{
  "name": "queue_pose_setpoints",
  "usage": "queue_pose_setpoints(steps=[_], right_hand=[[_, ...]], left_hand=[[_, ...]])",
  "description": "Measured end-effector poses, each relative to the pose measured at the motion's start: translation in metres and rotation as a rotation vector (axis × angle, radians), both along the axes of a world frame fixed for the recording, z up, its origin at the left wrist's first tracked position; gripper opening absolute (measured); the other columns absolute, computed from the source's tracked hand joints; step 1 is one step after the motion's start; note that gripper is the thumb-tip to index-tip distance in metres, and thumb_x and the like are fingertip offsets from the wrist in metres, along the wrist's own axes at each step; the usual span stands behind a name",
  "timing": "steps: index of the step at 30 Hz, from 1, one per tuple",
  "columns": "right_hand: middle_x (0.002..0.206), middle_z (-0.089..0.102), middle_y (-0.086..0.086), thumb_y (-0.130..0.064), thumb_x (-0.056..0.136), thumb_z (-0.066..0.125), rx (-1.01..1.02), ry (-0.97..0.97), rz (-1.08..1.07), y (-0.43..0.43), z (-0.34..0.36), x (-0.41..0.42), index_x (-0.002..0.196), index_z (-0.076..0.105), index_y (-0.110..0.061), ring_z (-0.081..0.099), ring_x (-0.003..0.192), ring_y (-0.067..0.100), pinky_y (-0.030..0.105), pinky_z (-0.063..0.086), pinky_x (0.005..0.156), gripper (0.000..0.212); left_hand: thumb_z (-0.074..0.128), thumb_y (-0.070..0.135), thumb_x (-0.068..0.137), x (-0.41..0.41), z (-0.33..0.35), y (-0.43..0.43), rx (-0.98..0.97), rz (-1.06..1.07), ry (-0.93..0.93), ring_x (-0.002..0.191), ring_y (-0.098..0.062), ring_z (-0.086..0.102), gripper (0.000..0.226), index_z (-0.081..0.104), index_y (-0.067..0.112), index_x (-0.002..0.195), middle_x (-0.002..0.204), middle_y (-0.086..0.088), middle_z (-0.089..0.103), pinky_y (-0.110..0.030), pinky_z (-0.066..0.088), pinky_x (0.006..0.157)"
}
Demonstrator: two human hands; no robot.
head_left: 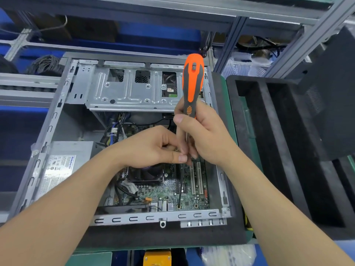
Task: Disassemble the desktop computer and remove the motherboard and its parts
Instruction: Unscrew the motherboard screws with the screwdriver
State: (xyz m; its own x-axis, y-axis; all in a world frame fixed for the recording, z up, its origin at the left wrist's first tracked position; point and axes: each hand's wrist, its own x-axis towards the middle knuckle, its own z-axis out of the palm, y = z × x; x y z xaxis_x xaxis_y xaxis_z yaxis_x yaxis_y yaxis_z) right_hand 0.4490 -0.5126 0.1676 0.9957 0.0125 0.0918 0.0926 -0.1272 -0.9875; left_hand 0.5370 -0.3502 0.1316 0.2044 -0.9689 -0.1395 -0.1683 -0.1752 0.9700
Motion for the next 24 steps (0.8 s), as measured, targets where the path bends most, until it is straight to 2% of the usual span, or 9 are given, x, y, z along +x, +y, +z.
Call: queue_pose_setpoints(steps=[3, 4, 6, 9, 10, 12, 17, 21, 24], right_hand=[[0.054, 0.057, 0.020, -0.024, 0.093, 0.052, 0.113, 0.055, 0.141, -0.007, 0.004, -0.002, 0.092, 0.050, -0.019, 0.042, 0.030, 0.034, 0.030, 0.036, 0.034, 0.006], [0.058, 0.057, 0.023, -0.024, 0.092, 0.053, 0.131, 0.074, 0.175, -0.008, 0.006, -0.003, 0.092, 0.052, -0.018, 0.045, 0.031, 0.036, 0.032, 0.036, 0.034, 0.007], [0.064, 0.058, 0.024, -0.024, 0.090, 0.055, 0.143, 0.109, 0.240, -0.010, 0.012, -0.006, 0.091, 0.056, -0.018, 0.053, 0.035, 0.039, 0.035, 0.039, 0.035, 0.006], [0.065, 0.062, 0.014, -0.020, 0.091, 0.060, 0.058, 0.156, 0.272, -0.012, 0.027, -0.014, 0.090, 0.061, -0.017, 0.061, 0.042, 0.034, 0.032, 0.042, 0.041, 0.003], [0.066, 0.064, 0.013, -0.018, 0.093, 0.061, -0.027, 0.157, 0.265, -0.014, 0.035, -0.017, 0.091, 0.062, -0.016, 0.063, 0.046, 0.031, 0.030, 0.043, 0.043, 0.003], [0.072, 0.067, 0.011, -0.023, 0.093, 0.066, -0.261, 0.122, 0.218, -0.017, 0.059, -0.021, 0.092, 0.066, -0.014, 0.066, 0.052, 0.023, 0.026, 0.047, 0.049, 0.010], [0.059, 0.052, 0.000, -0.064, 0.092, 0.060, -0.912, -0.147, -0.087, -0.008, 0.134, -0.031, 0.072, 0.051, -0.021, 0.049, 0.056, 0.013, 0.035, 0.040, 0.053, 0.049], [0.065, 0.040, -0.001, -0.067, 0.096, 0.050, -1.262, 0.005, -0.013, 0.015, 0.170, -0.043, 0.064, 0.035, -0.023, 0.045, 0.056, 0.018, 0.028, 0.028, 0.046, 0.057], [0.069, 0.036, 0.001, -0.053, 0.100, 0.055, -1.298, 0.099, 0.084, 0.028, 0.175, -0.050, 0.067, 0.028, -0.021, 0.039, 0.053, 0.016, 0.027, 0.025, 0.045, 0.054]], left_hand=[[0.065, 0.024, 0.101, -0.002, 0.001, -0.003, -0.065, -0.096, 0.059, 0.053, -0.003, 0.043, 0.031, 0.075, 0.049, 0.087, 0.068, 0.021, 0.063, -0.012, 0.041, 0.062], [0.064, 0.021, 0.102, -0.004, 0.002, -0.005, -0.057, -0.094, 0.069, 0.064, -0.004, 0.058, 0.033, 0.076, 0.048, 0.088, 0.085, 0.020, 0.073, -0.015, 0.048, 0.070], [0.065, 0.026, 0.100, -0.008, 0.001, -0.008, -0.049, -0.086, 0.077, 0.094, -0.036, 0.068, 0.022, 0.079, 0.042, 0.093, 0.109, 0.013, 0.076, -0.049, 0.055, 0.085], [0.069, 0.042, 0.096, -0.012, -0.002, -0.005, -0.025, -0.107, 0.140, 0.083, -0.050, 0.057, 0.014, 0.080, 0.035, 0.091, 0.096, -0.005, 0.075, -0.058, 0.047, 0.073], [0.069, 0.049, 0.094, -0.014, 0.000, -0.004, -0.018, -0.087, 0.156, 0.068, -0.044, 0.050, 0.020, 0.080, 0.033, 0.090, 0.085, -0.017, 0.070, -0.050, 0.042, 0.061], [0.069, 0.056, 0.092, -0.017, 0.001, -0.001, -0.010, -0.070, 0.157, 0.056, -0.025, 0.035, 0.029, 0.081, 0.029, 0.091, 0.068, -0.015, 0.060, -0.031, 0.030, 0.053], [0.071, 0.055, 0.091, -0.032, 0.011, 0.005, 0.037, -0.018, 0.109, 0.059, -0.026, 0.031, 0.030, 0.082, 0.027, 0.091, 0.080, -0.035, 0.057, -0.027, 0.029, 0.056], [0.071, 0.035, 0.096, -0.051, 0.030, 0.005, 0.132, -0.041, -0.015, 0.072, 0.000, 0.060, 0.012, 0.082, 0.030, 0.094, 0.090, 0.006, 0.077, -0.012, 0.044, 0.070], [0.069, 0.031, 0.097, -0.055, 0.045, 0.010, 0.207, -0.054, -0.094, 0.090, -0.001, 0.068, 0.015, 0.082, 0.029, 0.104, 0.099, 0.014, 0.078, -0.012, 0.045, 0.085]])
